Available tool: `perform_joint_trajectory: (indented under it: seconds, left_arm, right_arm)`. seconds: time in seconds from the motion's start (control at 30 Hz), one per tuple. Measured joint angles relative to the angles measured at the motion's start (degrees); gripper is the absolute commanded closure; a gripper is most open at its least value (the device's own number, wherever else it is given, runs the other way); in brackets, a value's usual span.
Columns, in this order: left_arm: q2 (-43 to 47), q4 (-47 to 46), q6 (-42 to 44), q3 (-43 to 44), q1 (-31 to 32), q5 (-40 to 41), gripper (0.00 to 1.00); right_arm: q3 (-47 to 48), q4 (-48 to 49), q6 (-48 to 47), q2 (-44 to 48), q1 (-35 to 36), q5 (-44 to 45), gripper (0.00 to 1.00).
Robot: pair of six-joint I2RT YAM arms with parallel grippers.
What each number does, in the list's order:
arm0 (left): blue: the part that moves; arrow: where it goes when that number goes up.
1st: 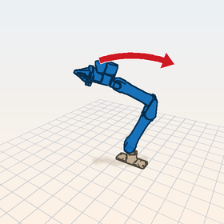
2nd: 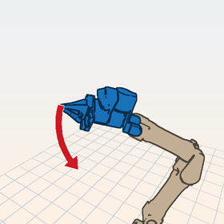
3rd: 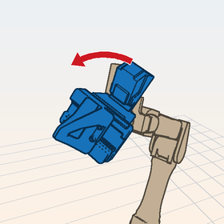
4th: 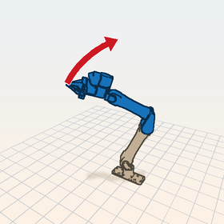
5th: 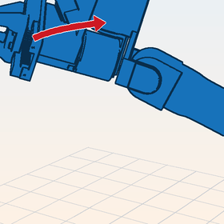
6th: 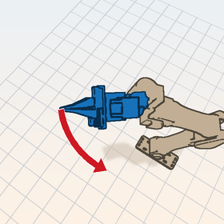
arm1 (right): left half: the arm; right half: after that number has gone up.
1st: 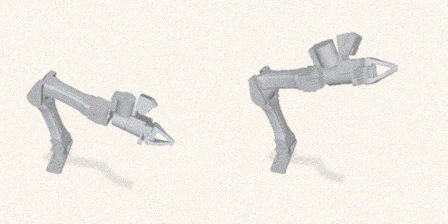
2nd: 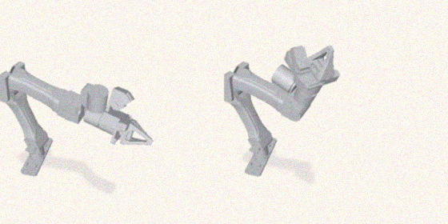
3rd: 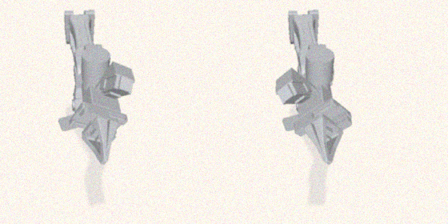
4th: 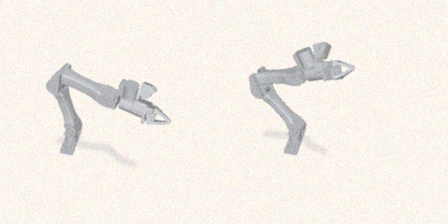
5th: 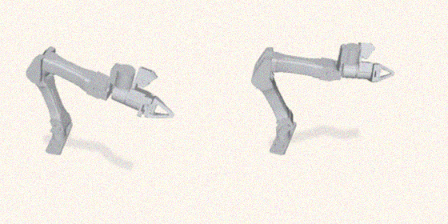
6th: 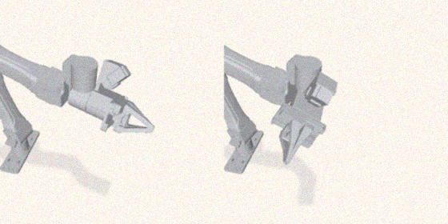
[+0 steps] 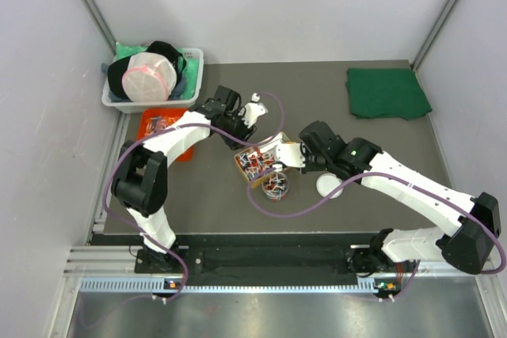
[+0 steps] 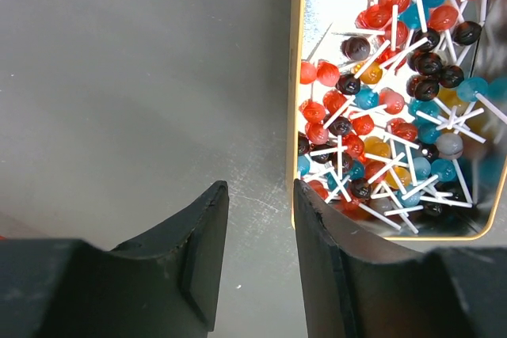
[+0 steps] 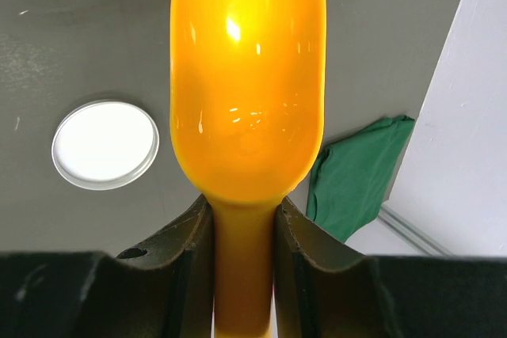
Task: Pack the candies
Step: Pick up the storage box at the center of the board.
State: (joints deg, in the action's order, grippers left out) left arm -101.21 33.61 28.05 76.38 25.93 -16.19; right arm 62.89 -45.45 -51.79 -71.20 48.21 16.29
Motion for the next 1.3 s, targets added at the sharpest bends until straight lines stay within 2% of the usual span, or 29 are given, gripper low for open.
perform_joint_trajectory:
  seconds: [0.6, 1.3]
  left_arm:
    - [-2.9, 1.1, 0.9, 0.0, 1.0, 1.1, 0.59]
    - [-7.1, -1.9, 1.7, -1.0, 4.0, 10.6, 0.73]
  right_arm:
    - [-0.3, 0.0, 0.3, 0.1, 0.0, 0.0, 1.00]
    - [-0.3, 0.1, 0.4, 0.3, 0.0, -0.1, 1.00]
